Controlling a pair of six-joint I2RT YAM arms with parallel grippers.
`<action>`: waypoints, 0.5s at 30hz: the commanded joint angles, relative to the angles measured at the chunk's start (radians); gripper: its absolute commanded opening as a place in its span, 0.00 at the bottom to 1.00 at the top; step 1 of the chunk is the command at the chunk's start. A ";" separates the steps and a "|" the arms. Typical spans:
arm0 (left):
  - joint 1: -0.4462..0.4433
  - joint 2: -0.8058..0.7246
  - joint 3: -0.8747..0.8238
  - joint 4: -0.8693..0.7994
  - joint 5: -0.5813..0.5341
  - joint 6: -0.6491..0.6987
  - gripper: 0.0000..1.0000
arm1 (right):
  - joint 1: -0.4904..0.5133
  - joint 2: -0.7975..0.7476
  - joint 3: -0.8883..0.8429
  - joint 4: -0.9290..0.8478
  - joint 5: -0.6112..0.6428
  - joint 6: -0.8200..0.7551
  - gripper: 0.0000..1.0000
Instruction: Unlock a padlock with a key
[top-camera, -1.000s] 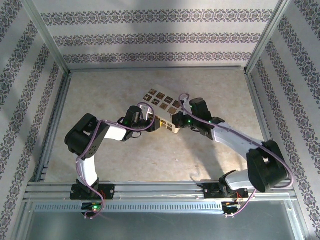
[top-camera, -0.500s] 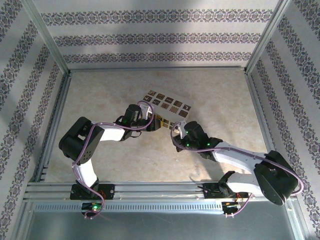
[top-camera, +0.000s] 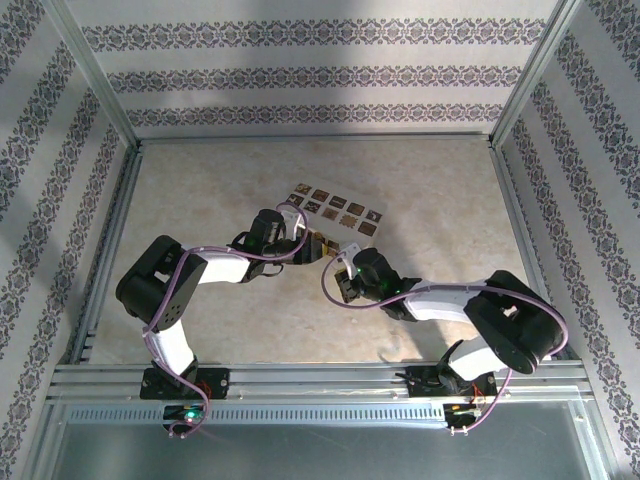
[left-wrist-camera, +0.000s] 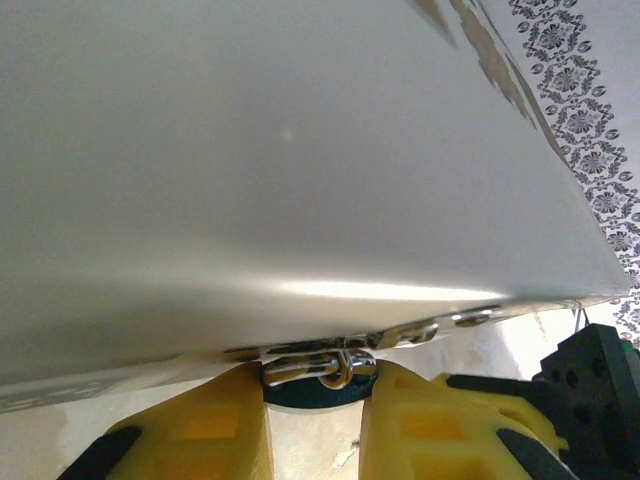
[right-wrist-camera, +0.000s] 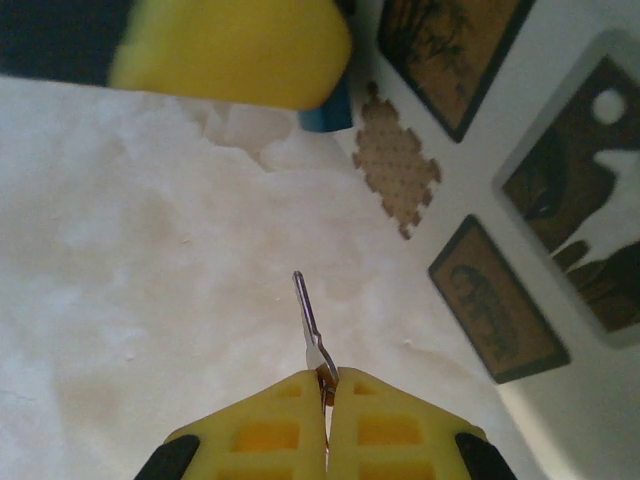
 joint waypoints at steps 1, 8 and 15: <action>-0.012 -0.049 0.022 0.011 0.017 -0.002 0.22 | 0.008 0.027 0.014 0.087 0.077 -0.030 0.00; -0.012 -0.050 0.019 0.010 0.008 -0.003 0.22 | 0.010 0.089 0.036 0.148 0.080 -0.031 0.00; -0.013 -0.053 0.020 0.004 0.004 -0.002 0.22 | 0.011 0.114 0.044 0.198 0.092 -0.026 0.00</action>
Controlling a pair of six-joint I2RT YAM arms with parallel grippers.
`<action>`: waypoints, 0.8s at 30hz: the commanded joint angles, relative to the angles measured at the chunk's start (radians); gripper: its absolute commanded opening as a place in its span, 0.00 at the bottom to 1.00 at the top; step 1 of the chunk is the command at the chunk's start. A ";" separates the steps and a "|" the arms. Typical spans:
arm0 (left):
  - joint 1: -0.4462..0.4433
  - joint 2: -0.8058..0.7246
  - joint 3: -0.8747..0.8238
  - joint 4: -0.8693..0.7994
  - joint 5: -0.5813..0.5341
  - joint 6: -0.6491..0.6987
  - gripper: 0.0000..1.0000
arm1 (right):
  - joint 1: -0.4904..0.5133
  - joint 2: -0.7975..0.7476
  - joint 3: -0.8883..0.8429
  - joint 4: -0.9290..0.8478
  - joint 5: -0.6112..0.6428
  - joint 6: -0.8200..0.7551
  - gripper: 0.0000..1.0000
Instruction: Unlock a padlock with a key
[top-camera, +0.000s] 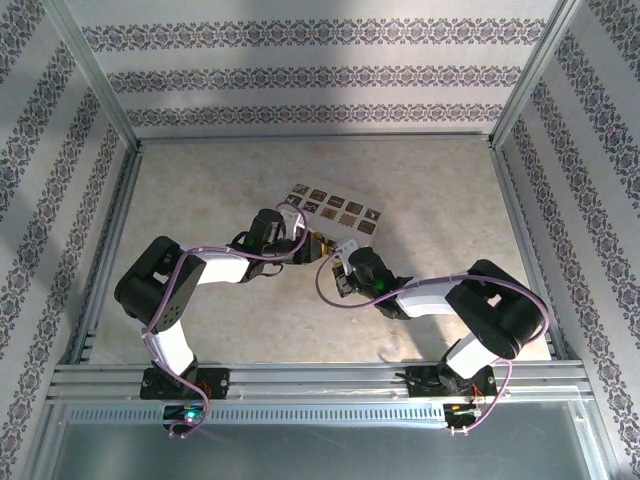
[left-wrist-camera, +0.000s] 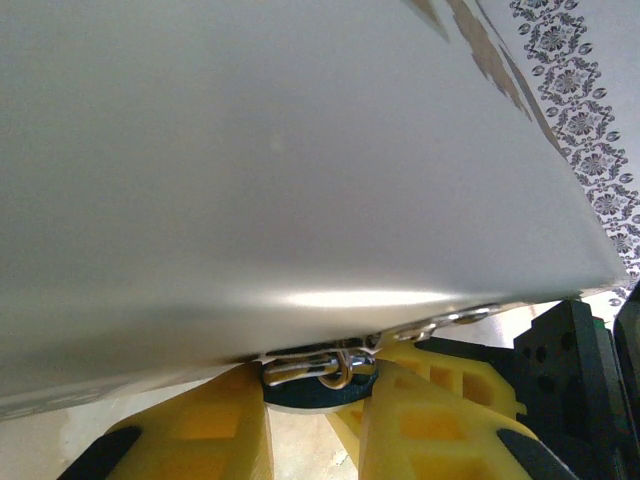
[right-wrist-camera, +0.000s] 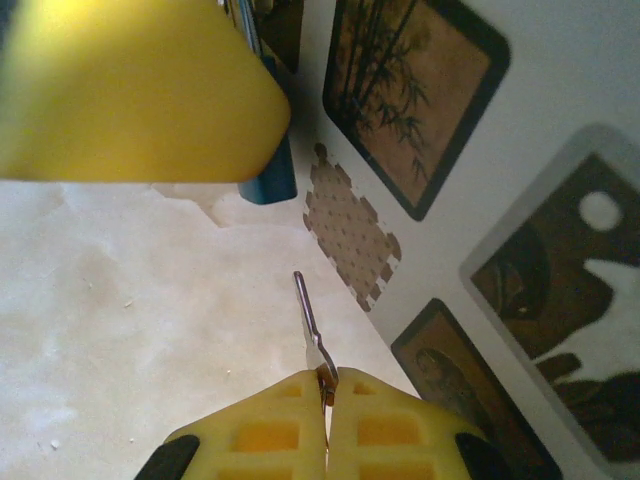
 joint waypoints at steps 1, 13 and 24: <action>-0.013 -0.044 0.020 0.015 0.008 0.000 0.22 | 0.007 0.017 0.033 0.063 0.018 -0.004 0.00; -0.014 -0.043 0.018 0.015 0.007 -0.003 0.22 | 0.007 0.066 0.061 0.132 0.042 0.020 0.00; -0.015 -0.041 0.018 0.015 0.006 -0.005 0.22 | 0.007 0.092 0.067 0.158 0.076 0.029 0.00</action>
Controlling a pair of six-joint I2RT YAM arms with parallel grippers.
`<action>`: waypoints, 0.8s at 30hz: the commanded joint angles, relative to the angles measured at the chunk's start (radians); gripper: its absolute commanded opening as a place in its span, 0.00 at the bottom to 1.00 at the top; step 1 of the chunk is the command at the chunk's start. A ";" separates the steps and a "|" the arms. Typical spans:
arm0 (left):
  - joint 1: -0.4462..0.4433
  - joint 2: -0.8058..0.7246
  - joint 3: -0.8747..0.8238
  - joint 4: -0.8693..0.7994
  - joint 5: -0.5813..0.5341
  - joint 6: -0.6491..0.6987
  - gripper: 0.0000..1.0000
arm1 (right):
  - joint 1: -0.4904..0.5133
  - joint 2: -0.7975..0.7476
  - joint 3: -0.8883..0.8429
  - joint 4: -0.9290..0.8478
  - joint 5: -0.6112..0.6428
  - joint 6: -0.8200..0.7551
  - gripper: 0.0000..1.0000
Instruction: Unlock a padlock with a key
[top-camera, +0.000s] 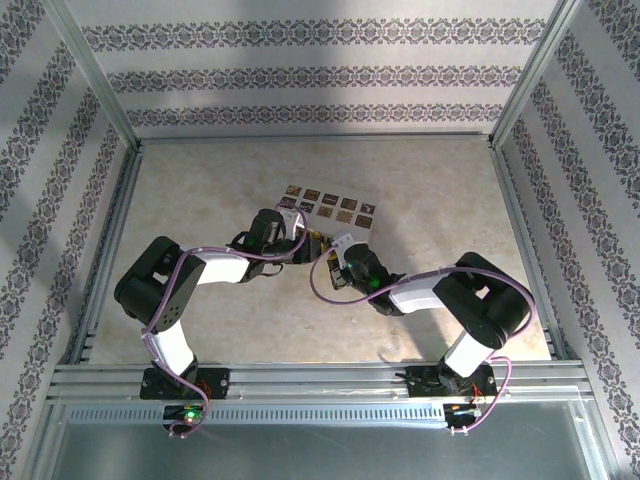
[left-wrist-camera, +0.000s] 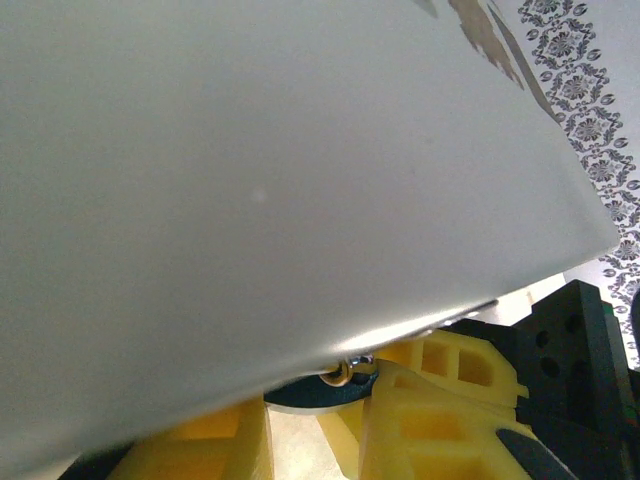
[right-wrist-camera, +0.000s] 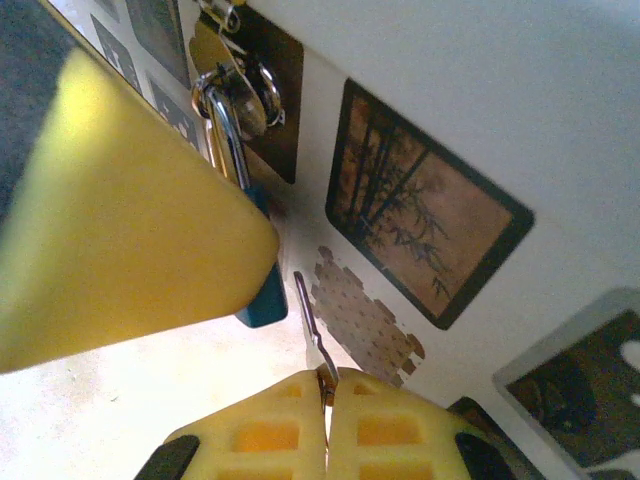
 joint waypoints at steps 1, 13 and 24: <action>-0.016 -0.039 0.018 0.022 0.020 0.001 0.22 | 0.006 0.015 0.025 0.061 0.033 0.018 0.00; -0.017 -0.041 0.017 0.019 0.013 -0.001 0.22 | 0.006 0.010 -0.015 0.072 -0.015 0.008 0.00; -0.016 -0.039 0.021 0.015 0.009 0.000 0.22 | 0.010 0.003 -0.055 0.071 -0.042 0.024 0.00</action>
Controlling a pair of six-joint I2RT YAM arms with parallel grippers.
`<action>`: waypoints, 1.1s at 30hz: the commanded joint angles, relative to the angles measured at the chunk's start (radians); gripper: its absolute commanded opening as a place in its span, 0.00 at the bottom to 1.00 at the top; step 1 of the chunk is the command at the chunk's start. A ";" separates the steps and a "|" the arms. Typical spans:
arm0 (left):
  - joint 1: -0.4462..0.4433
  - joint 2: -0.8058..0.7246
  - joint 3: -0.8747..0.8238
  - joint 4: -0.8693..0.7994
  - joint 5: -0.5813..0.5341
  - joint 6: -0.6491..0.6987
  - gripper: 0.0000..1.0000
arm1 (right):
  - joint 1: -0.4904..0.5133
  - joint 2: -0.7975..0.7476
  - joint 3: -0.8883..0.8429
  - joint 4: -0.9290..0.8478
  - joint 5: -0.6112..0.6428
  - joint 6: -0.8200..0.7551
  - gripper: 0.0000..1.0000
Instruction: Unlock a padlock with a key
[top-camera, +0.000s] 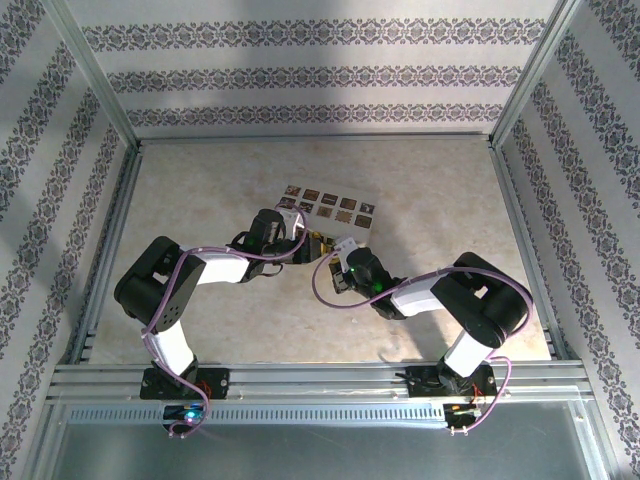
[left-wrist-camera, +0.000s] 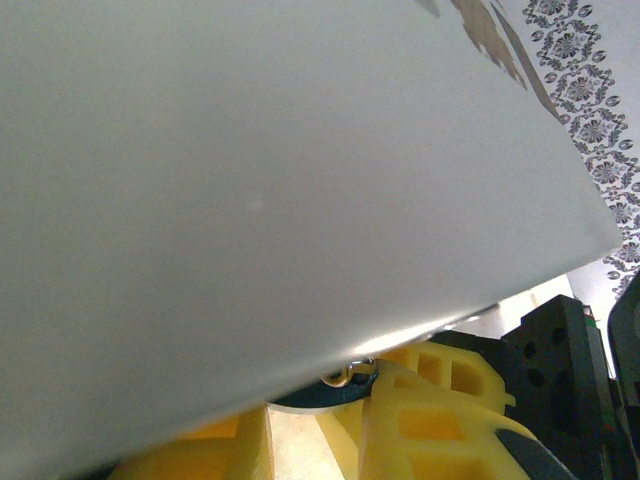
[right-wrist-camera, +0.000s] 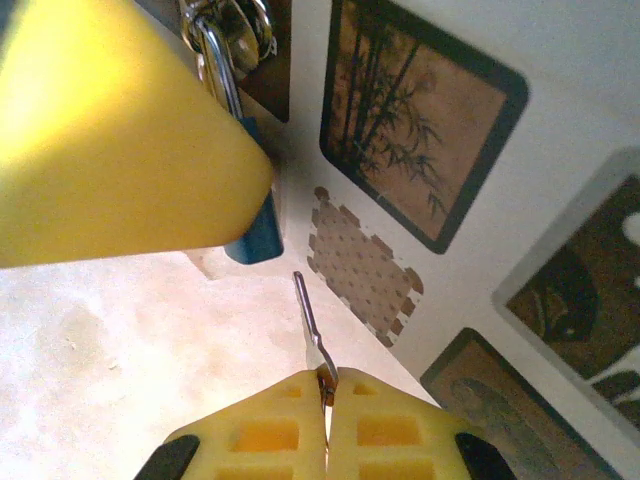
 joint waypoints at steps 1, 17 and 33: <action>-0.016 -0.039 0.021 0.018 0.014 0.000 0.21 | 0.011 -0.006 -0.008 0.022 -0.026 0.013 0.00; -0.019 -0.037 0.020 0.023 0.019 -0.002 0.21 | 0.013 -0.006 0.040 0.042 -0.012 0.002 0.00; -0.019 -0.044 0.020 0.021 0.019 -0.017 0.21 | 0.012 -0.005 0.028 0.102 -0.016 -0.006 0.00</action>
